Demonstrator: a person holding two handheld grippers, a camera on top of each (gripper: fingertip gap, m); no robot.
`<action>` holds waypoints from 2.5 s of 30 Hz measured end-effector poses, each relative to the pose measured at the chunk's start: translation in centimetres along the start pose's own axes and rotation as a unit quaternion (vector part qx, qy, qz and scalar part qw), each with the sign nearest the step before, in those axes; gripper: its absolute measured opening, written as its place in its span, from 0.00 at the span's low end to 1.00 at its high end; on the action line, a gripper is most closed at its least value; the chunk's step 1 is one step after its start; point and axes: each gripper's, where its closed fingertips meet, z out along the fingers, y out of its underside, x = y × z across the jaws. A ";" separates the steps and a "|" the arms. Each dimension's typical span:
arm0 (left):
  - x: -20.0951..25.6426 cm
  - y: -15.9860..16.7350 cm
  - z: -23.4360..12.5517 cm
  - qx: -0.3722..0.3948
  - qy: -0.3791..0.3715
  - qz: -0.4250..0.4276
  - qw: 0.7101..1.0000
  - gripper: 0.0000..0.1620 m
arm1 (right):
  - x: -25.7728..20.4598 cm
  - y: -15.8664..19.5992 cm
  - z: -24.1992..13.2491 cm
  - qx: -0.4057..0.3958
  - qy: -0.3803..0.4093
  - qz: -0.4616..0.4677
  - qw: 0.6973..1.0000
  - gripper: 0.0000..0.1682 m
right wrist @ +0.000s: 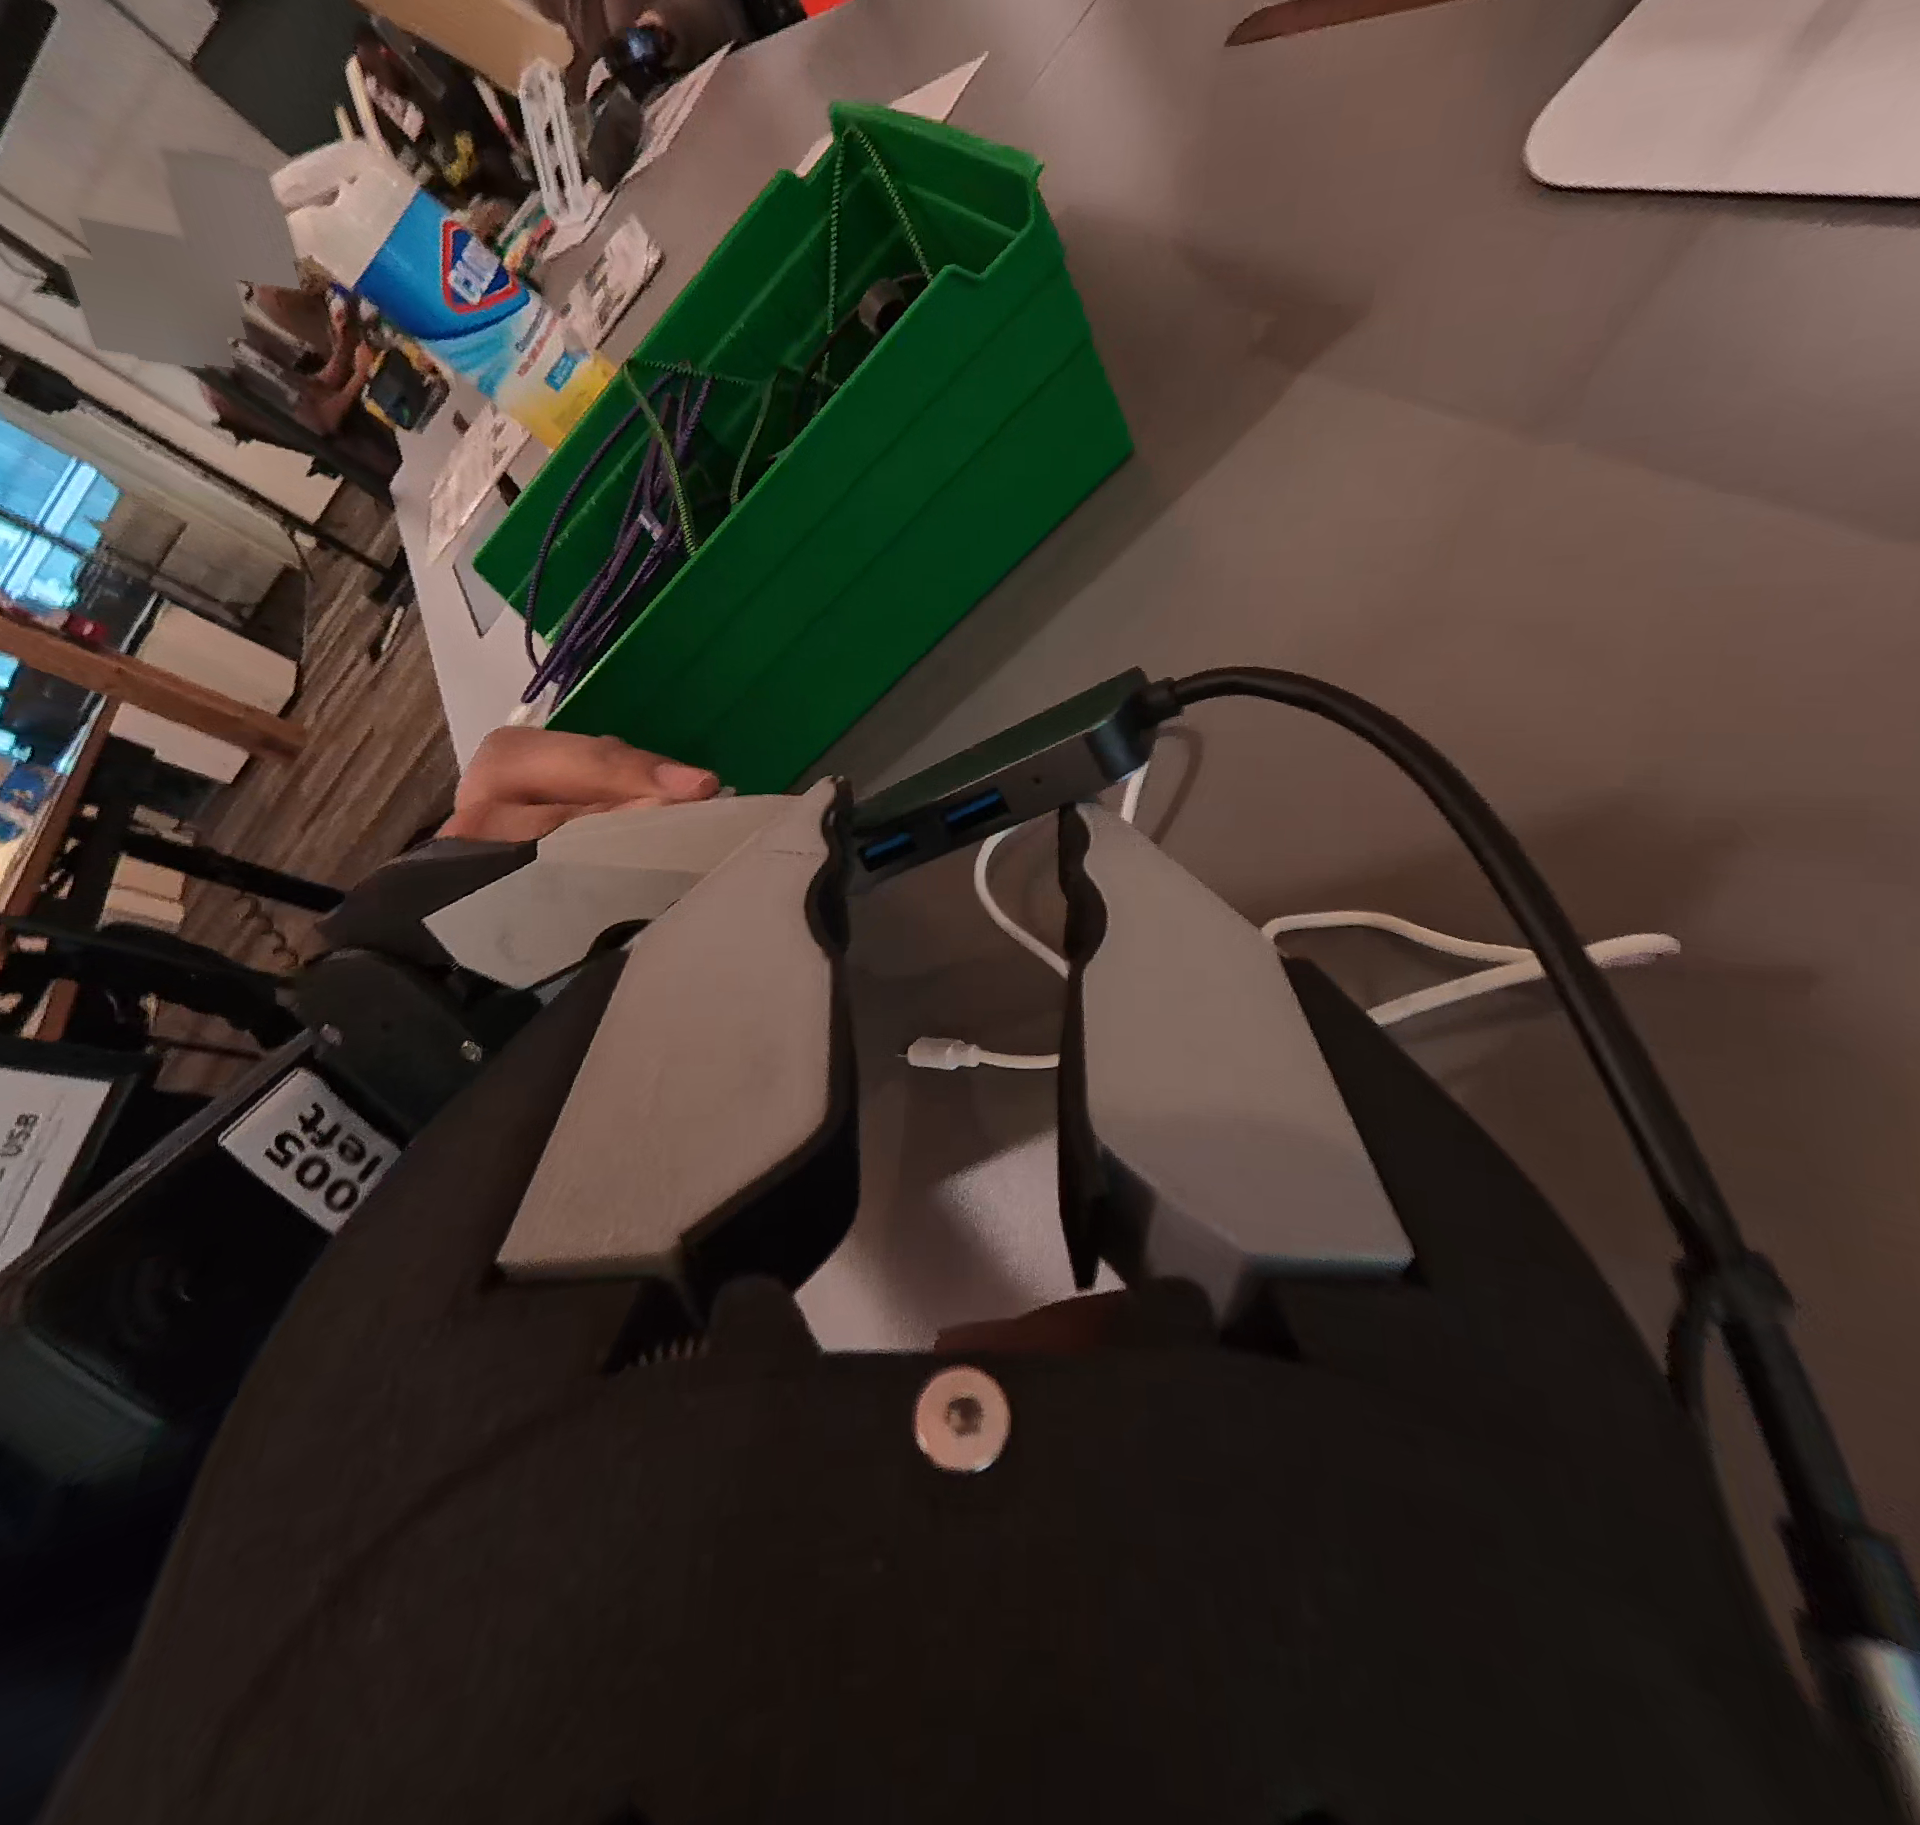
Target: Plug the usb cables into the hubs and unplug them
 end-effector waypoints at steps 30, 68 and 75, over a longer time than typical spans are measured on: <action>2.7 -1.9 -0.6 0.062 0.111 -0.121 0.984 0.13 | 0.9 4.2 -3.4 -0.274 0.265 -0.702 0.601 0.04; 4.0 -5.4 -2.9 0.164 0.171 -0.114 0.965 0.04 | 1.3 5.7 -4.6 -0.254 0.170 -0.697 0.648 0.05; 1.9 -4.1 -2.5 0.135 0.164 -0.136 0.968 0.04 | 1.1 4.5 -4.1 -0.222 0.183 -0.640 0.713 0.20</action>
